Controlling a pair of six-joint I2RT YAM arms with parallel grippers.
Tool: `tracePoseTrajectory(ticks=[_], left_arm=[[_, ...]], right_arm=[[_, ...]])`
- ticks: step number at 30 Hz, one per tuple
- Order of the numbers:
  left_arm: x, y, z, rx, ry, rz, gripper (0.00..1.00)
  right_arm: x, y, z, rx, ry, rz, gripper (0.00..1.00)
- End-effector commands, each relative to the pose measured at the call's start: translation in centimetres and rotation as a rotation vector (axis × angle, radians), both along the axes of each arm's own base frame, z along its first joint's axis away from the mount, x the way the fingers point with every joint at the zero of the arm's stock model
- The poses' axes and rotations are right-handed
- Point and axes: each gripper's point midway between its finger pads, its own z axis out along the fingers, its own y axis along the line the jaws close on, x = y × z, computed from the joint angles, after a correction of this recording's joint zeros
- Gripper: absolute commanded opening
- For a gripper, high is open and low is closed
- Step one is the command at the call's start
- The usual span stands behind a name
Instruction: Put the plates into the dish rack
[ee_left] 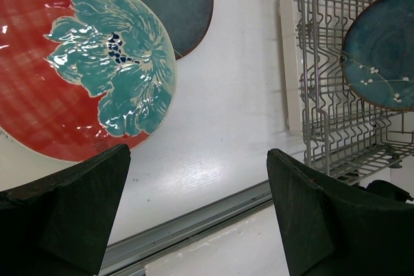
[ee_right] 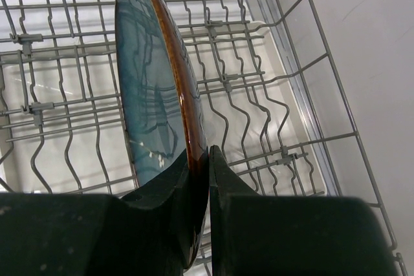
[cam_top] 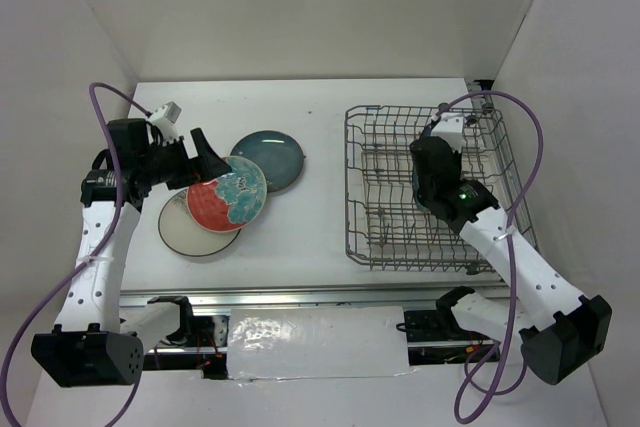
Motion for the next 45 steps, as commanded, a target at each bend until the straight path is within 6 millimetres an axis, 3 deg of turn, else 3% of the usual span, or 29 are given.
tracePoseTrajectory(ticks=[1, 6, 8, 14, 24, 27, 30, 32, 34, 37, 41, 42, 43, 45], left_arm=[[0.2, 0.0, 0.9, 0.012, -0.053, -0.01, 0.99], [0.2, 0.1, 0.9, 0.016, -0.055, -0.006, 0.99], [0.1, 0.1, 0.9, 0.016, -0.055, -0.006, 0.99], [0.1, 0.1, 0.9, 0.016, -0.055, -0.007, 0.99], [0.1, 0.0, 0.8, 0.014, -0.051, -0.007, 0.99], [0.1, 0.0, 0.7, 0.011, -0.049, -0.01, 0.99], [0.2, -0.2, 0.1, 0.017, -0.021, -0.023, 0.99], [0.3, 0.3, -0.9, 0.04, 0.037, 0.014, 0.99], [0.7, 1.1, -2.2, 0.063, 0.091, 0.059, 0.99], [1.6, 4.0, -4.7, 0.156, 0.178, 0.238, 0.99], [2.6, 6.2, -7.8, 0.203, 0.33, 0.397, 0.97], [3.0, 6.4, -8.3, 0.196, 0.338, 0.434, 0.96], [2.9, 6.5, -8.4, 0.194, 0.342, 0.44, 0.96], [3.5, 7.0, -8.6, 0.182, 0.339, 0.463, 0.96]], right_arm=[[0.9, 0.0, 1.8, 0.052, -0.129, -0.055, 0.12], [1.0, 0.3, 1.2, 0.053, -0.113, -0.058, 0.23], [1.0, 0.3, 1.1, 0.049, -0.11, -0.064, 0.36], [0.9, 0.3, 1.0, 0.055, -0.114, -0.074, 0.62], [1.0, 0.1, 1.0, 0.051, -0.107, -0.09, 0.89], [0.9, 0.3, 1.6, 0.053, -0.104, -0.085, 0.95], [0.8, 0.8, 3.6, 0.049, -0.115, -0.073, 1.0], [0.7, 1.2, 6.1, 0.069, -0.152, -0.058, 1.0], [0.7, 2.4, 8.6, 0.099, -0.186, 0.0, 1.0], [0.3, 4.7, 11.2, 0.133, -0.195, 0.098, 1.0], [0.1, 10.7, 12.6, 0.215, -0.16, 0.288, 1.0], [-1.0, 15.0, 13.5, 0.27, -0.138, 0.425, 1.0], [-0.7, 15.4, 12.9, 0.259, -0.122, 0.426, 1.0], [-2.2, 19.7, 13.8, 0.325, -0.104, 0.545, 1.0]])
